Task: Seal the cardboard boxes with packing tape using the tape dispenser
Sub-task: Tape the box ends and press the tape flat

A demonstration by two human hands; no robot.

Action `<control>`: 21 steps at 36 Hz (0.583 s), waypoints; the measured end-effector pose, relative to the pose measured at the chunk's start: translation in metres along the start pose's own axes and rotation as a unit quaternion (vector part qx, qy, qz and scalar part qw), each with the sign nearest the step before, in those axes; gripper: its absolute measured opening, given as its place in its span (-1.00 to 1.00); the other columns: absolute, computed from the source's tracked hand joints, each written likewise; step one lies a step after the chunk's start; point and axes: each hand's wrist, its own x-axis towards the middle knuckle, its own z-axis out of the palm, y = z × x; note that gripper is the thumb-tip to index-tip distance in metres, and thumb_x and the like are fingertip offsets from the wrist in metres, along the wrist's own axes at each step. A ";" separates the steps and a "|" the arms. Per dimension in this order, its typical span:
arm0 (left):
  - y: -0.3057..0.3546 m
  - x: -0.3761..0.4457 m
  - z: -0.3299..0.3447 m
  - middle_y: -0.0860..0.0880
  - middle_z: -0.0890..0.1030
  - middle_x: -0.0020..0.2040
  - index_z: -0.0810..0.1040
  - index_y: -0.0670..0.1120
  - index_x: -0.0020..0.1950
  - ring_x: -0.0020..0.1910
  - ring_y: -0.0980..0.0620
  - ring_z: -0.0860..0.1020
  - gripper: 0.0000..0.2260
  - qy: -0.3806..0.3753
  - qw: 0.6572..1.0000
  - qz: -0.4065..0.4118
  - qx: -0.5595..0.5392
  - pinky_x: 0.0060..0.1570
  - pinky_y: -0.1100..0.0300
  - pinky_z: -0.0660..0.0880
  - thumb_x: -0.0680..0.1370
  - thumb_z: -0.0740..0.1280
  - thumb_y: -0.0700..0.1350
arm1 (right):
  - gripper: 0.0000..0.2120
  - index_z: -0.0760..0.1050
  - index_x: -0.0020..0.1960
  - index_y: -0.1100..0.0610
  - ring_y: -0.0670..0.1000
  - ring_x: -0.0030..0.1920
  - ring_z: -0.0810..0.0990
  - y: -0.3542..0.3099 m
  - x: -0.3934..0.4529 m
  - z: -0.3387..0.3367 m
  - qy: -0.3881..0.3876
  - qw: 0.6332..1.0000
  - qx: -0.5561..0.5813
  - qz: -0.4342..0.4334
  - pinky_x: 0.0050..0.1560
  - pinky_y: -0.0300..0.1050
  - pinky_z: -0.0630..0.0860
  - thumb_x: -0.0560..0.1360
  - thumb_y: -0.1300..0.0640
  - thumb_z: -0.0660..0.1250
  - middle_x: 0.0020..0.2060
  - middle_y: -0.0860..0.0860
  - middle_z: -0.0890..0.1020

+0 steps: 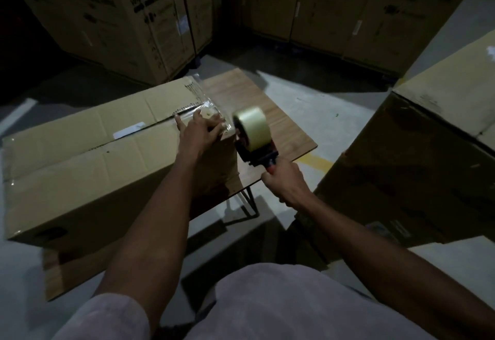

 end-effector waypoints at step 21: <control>0.035 -0.016 0.022 -0.07 0.49 0.46 0.46 -0.05 0.48 0.47 -0.06 0.41 -0.34 0.036 0.969 0.001 0.245 0.49 -0.35 -0.25 0.59 0.10 0.38 | -0.82 0.51 -0.02 0.14 0.10 -0.40 0.59 0.017 0.015 0.022 0.101 0.963 0.227 0.103 -0.49 -0.18 0.46 0.55 0.02 0.36 -0.23 0.15 0.62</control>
